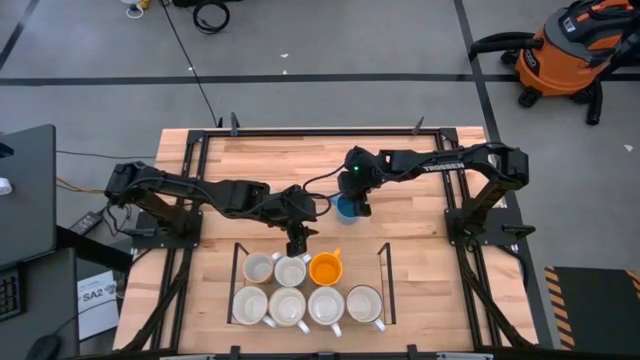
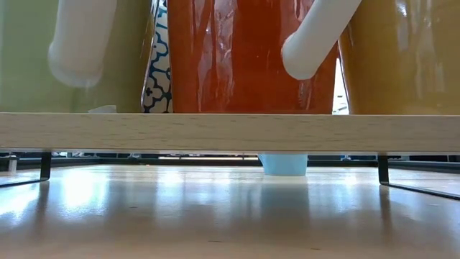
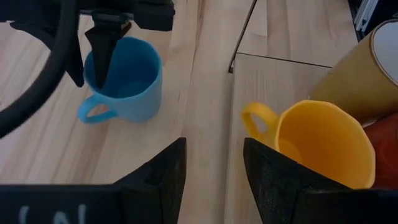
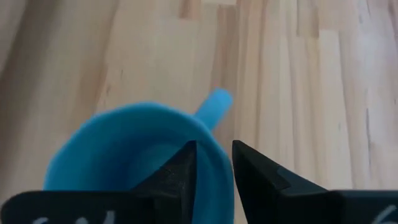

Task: Place coffee mugs
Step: Put the blue mug on the shelf

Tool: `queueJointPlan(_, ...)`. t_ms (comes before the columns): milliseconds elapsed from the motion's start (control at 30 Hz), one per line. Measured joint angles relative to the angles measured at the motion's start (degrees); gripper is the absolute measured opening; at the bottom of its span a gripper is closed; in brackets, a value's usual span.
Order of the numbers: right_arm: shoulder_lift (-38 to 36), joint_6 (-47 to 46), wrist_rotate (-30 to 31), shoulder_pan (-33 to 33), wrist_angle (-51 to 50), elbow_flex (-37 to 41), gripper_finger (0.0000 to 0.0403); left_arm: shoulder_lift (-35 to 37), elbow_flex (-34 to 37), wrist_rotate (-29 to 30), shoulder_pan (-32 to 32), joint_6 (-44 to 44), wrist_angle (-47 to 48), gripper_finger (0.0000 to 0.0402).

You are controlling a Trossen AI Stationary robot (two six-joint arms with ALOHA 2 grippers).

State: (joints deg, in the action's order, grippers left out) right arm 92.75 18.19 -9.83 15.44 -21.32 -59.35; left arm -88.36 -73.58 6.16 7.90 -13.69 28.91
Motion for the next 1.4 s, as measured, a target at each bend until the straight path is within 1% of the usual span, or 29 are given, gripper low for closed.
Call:
queueJointPlan(100, 0.0, -0.5, 1.3, 0.0, -0.9, 0.0, 0.0087, 0.0, 0.0, 0.0, 0.0, 0.0, 0.0, 0.0167)
queueJointPlan(200, 0.0, -0.7, 1.4, -0.1, -2.1, 0.0, 0.0058, 0.0, 0.0, 0.0, 0.0, 0.0, 0.0, 0.0167)
queueJointPlan(300, -0.2, -4.5, 1.0, -0.2, -2.3, -0.1, 0.0026, 0.0, 0.0, 0.0, 0.0, 0.0, 0.0, 0.0167)
queueJointPlan(333, -0.2, -6.3, 1.1, -0.2, -2.3, -0.1, 0.0023, 0.0, 0.0, 0.0, 0.0, 0.0, 0.0, 0.0167)
queueJointPlan(433, -0.2, -12.1, 2.2, -0.5, -2.9, -0.1, 0.0023, 0.0, 0.0, 0.0, 0.0, 0.0, 0.1, 0.0167)
queueJointPlan(633, -1.8, -23.7, 9.6, -1.8, -7.2, -0.1, 0.0026, 0.0, 0.0, 0.0, 0.0, -0.1, 0.1, 0.0167)
queueJointPlan(767, -3.3, -33.7, 14.8, -2.8, -11.3, -0.1, 0.0026, 0.0, 0.0, 0.0, 0.0, 0.0, 0.0, 0.0167)
queueJointPlan(900, -4.0, -46.1, 19.5, -4.2, -15.1, -0.1, 0.0025, 0.0, 0.0, 0.0, 0.0, 0.0, 0.0, 0.0167)
queueJointPlan(1000, -4.0, -54.4, 20.9, -5.5, -16.8, -0.1, 0.0029, 0.0, 0.0, 0.0, 0.0, 0.0, 0.1, 0.0167)
queueJointPlan(1167, -3.9, -64.0, 21.2, -7.3, -17.5, -0.1, 0.003, 0.0, 0.0, 0.0, 0.0, 0.0, 0.1, 0.0167)
queueJointPlan(1300, -3.9, -69.8, 21.2, -8.4, -17.8, -0.1, 0.0031, 0.0, 0.0, 0.0, 0.0, 0.0, 0.1, 0.0167)
queueJointPlan(1400, -3.9, -71.5, 20.9, -8.7, -18.0, -0.1, 0.0036, 0.0, 0.0, 0.0, 0.0, 0.8, 0.1, 0.0167)
